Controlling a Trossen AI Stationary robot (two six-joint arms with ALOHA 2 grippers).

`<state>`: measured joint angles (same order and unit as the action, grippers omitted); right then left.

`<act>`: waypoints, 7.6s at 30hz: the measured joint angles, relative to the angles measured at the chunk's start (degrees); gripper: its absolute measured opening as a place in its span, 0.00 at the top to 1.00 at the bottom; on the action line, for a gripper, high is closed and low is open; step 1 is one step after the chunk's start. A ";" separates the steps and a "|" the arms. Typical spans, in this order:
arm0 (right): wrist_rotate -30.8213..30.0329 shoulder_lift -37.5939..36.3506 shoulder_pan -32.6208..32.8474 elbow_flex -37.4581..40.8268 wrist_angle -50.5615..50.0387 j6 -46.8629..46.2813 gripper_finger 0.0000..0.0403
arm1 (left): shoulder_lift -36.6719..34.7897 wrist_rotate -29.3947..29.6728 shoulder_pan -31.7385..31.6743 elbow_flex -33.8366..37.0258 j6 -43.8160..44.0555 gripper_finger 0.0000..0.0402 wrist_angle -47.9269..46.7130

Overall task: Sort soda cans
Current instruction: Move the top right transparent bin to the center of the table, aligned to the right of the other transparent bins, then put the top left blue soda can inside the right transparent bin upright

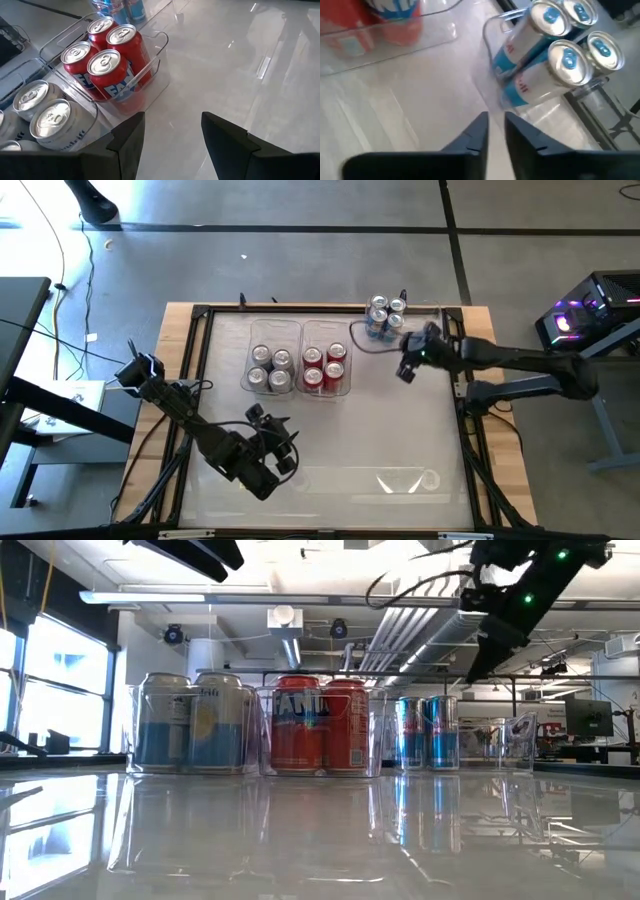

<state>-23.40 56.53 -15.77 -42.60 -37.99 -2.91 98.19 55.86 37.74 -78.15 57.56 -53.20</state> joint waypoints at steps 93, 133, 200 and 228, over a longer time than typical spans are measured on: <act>25.82 13.67 33.67 -11.09 -17.38 0.09 0.54 | 0.02 -1.72 -1.73 0.00 -2.69 0.53 0.80; -1.56 30.80 40.13 -12.88 2.02 -32.26 0.96 | 0.02 -1.25 -1.73 0.00 -3.19 0.53 1.28; 11.12 11.72 24.83 -1.30 -2.50 24.30 0.97 | 0.02 -3.04 -2.47 -0.01 -4.25 0.53 3.46; 17.52 5.75 24.72 -14.33 -14.92 7.13 0.53 | 0.02 -2.48 -3.42 -0.02 -3.17 0.53 4.08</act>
<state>-5.88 62.28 8.95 -56.93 -52.91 4.22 98.21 53.37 34.32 -78.17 54.39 -49.12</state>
